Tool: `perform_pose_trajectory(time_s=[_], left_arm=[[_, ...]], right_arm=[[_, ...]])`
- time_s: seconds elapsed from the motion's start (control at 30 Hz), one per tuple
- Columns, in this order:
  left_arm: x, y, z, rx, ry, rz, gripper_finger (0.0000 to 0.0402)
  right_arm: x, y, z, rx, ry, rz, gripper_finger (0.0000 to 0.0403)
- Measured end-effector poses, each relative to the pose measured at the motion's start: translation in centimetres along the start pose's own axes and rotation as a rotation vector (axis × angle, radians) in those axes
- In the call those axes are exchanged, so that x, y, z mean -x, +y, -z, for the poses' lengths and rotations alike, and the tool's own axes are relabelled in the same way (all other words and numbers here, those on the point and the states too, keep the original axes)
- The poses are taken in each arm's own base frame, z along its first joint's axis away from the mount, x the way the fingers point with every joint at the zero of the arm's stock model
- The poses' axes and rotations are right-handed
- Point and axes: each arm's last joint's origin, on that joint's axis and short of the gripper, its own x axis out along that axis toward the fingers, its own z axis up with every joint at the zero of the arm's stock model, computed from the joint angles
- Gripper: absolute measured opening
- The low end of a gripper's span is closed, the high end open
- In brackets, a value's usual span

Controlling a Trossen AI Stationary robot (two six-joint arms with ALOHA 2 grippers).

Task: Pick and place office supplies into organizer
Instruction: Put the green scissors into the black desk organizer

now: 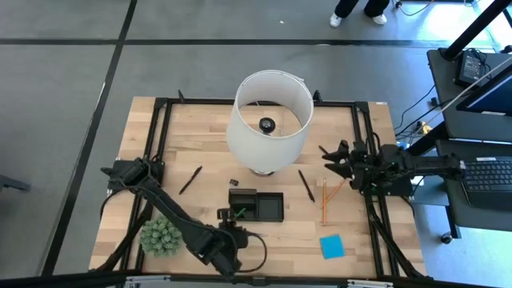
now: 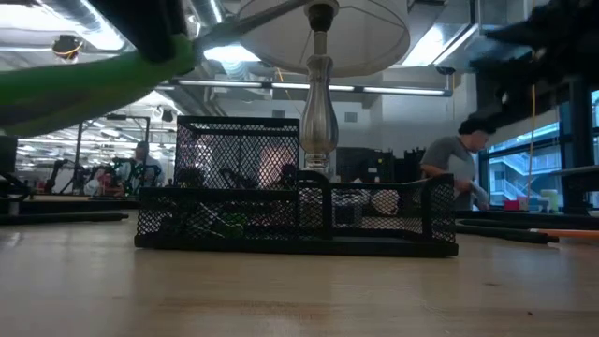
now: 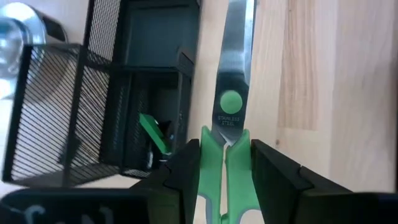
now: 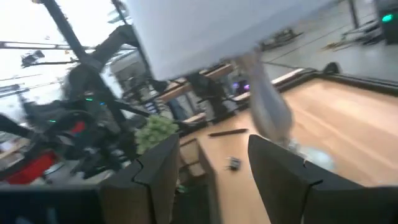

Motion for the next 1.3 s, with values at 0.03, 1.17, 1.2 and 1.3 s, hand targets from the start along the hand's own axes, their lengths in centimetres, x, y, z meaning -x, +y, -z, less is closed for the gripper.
perform_pose_trajectory(time_s=[0.03, 1.17, 1.2, 1.3], left_arm=[[-0.1, 0.1, -0.1, -0.015, 0.001, -0.002, 0.0119], [1.1, 1.6, -3.1, -0.553, -0.096, -0.098, 0.0117], [1.1, 1.7, -3.2, -0.573, -0.097, -0.106, 0.0117], [1.1, 1.8, -3.2, -0.615, -0.1, -0.125, 0.012]], right_arm=[[-0.2, 0.4, -0.5, -0.003, 0.015, -0.011, 0.0193], [-15.6, 12.1, 4.9, -0.559, 0.539, 0.04, 0.0193], [-15.8, 12.1, 5.3, -0.582, 0.536, 0.044, 0.0193], [-16.5, 11.9, 6.5, -0.638, 0.537, 0.065, 0.0193]])
